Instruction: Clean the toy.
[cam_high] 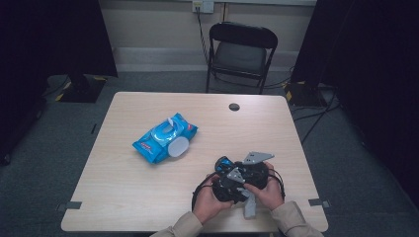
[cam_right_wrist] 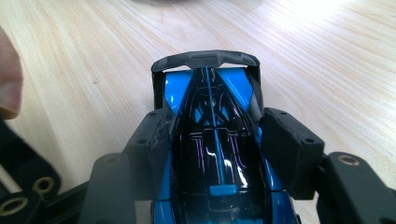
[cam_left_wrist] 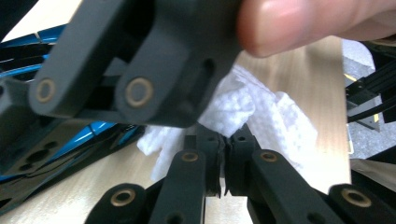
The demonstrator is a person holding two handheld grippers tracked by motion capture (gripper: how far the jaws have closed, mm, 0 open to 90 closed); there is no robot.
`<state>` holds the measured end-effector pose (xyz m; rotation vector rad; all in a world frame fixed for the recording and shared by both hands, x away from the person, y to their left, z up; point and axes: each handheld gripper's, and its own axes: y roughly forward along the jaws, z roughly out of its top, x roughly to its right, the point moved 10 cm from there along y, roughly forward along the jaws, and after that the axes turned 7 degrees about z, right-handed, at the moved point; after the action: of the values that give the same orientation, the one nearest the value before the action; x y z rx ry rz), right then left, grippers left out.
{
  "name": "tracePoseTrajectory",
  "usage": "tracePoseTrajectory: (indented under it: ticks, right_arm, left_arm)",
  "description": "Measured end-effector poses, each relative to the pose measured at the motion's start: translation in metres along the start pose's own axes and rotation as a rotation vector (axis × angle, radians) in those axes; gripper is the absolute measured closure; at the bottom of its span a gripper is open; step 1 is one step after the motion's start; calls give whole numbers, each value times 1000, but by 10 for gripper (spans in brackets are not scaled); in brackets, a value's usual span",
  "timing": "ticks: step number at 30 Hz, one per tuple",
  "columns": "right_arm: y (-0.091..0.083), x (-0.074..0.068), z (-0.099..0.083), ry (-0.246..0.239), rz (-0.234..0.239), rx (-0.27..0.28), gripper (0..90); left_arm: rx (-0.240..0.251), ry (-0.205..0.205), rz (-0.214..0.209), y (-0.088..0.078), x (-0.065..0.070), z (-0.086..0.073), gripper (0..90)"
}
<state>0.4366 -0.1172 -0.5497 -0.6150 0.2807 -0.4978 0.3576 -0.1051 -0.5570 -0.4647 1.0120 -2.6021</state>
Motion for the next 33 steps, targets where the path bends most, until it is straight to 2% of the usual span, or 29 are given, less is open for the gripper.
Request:
tracePoseTrajectory:
  ticks: [3, 7, 13, 15, 21, 24, 28, 33]
  right_arm:
    - [0, 0, 0, 0, 1, 2, 423]
    - [0, 0, 0, 3, 4, 4, 422]
    - [1, 0, 0, 3, 3, 4, 422]
    - [0, 0, 0, 4, 3, 4, 423]
    - [1, 0, 0, 2, 0, 6, 423]
    - [1, 0, 0, 1, 1, 4, 422]
    - [1, 0, 0, 3, 2, 6, 422]
    - [1, 0, 0, 4, 1, 8, 422]
  left_arm:
    - [3, 0, -7, -8, 1, -1, 868]
    - [18, -14, 5, -24, -6, -5, 868]
    - [70, -77, 39, -57, -26, -13, 868]
    - [78, -91, 71, -71, -35, -17, 868]
    - [114, -161, 130, -104, -62, -28, 868]
    - [118, -175, 163, -117, -75, -33, 868]
    - [129, -207, 196, -132, -91, -39, 868]
    - [103, -238, 255, -139, -115, -52, 867]
